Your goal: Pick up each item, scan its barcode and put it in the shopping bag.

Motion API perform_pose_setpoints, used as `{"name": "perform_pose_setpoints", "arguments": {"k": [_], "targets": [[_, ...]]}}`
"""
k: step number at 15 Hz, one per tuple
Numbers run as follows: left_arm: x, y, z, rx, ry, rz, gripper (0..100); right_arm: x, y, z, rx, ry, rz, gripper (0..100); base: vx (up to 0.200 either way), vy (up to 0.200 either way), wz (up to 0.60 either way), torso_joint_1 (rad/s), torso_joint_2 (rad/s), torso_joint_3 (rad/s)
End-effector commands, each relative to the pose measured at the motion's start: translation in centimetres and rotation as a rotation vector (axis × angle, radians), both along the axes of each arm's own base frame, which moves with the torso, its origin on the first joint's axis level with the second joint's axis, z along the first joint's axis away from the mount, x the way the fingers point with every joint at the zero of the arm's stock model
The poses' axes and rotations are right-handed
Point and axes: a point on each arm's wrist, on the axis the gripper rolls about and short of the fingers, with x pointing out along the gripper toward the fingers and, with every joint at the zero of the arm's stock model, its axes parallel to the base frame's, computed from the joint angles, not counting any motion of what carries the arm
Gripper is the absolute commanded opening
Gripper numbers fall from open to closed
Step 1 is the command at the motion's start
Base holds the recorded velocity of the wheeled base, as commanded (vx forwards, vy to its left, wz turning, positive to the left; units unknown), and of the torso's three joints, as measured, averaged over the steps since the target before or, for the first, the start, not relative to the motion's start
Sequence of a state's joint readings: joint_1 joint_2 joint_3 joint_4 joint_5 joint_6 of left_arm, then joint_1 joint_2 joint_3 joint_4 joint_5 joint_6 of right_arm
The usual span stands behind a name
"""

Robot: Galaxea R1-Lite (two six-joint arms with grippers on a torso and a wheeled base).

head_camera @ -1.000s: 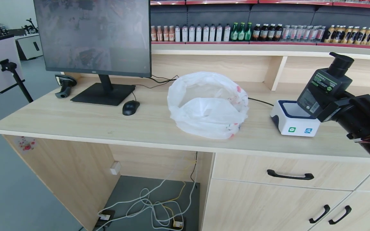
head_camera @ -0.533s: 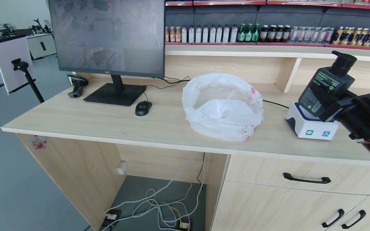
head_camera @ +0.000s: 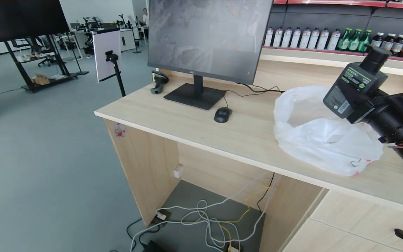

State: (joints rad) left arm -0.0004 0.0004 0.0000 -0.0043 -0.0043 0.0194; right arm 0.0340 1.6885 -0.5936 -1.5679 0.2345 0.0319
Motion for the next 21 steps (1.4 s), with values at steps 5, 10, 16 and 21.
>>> {"name": "perform_pose_setpoints", "arguments": {"k": [5,10,16,21], "targets": [[0.0,0.0,0.0,0.002,-0.004,-0.001,100,3.7,0.9,0.5,0.155,0.068,0.1,0,0.0,0.0,0.0,0.0,0.0,0.0],[0.0,0.0,0.0,0.002,-0.004,-0.001,100,5.8,-0.6,-2.5,0.391,0.188,-0.009,0,0.0,0.0,0.0,0.0,0.0,0.0],[0.0,0.0,0.0,0.004,-0.004,-0.001,100,6.6,-1.2,-4.8,0.399,0.257,-0.046,0,0.0,0.0,0.0,0.0,0.0,0.0],[0.0,0.0,0.0,0.005,-0.004,-0.001,100,7.5,-1.5,-7.4,0.39,0.326,-0.08,0,0.0,0.0,0.0,0.0,0.0,0.0]]}}
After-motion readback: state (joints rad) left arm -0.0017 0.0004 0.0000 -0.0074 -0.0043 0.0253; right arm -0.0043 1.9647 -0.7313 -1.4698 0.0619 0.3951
